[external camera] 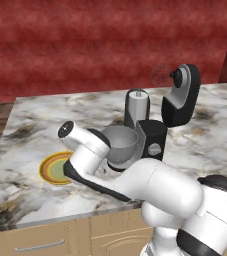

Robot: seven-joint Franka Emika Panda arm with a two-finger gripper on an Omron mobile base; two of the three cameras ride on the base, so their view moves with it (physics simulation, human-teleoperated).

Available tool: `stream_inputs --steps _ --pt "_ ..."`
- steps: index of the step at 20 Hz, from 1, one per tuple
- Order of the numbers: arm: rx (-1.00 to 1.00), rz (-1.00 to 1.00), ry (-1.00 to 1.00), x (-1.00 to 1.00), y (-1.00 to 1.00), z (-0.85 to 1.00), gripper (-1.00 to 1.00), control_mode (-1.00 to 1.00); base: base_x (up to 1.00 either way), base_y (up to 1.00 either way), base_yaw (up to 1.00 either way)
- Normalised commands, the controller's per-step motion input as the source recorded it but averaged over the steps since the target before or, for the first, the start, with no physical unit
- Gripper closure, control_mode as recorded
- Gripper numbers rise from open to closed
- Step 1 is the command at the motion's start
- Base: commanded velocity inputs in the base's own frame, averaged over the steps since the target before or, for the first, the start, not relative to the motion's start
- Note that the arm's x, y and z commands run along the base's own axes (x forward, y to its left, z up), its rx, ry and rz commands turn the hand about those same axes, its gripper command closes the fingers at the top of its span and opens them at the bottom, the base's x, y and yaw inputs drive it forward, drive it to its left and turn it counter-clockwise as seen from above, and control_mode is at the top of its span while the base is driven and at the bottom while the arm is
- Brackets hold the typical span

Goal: Add butter and sugar cubes to the stand mixer bowl and then turn on the stand mixer to begin making frosting.

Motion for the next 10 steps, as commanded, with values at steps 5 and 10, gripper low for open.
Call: stream_inputs --steps 5,10 --pt "-0.12 0.0 0.02 0.23 0.01 -0.33 -1.0 -1.0 0.0 0.0 0.0" --pt "-0.08 0.0 0.03 0.3 0.0 -0.17 -1.0 -1.0 0.0 0.0 0.0"
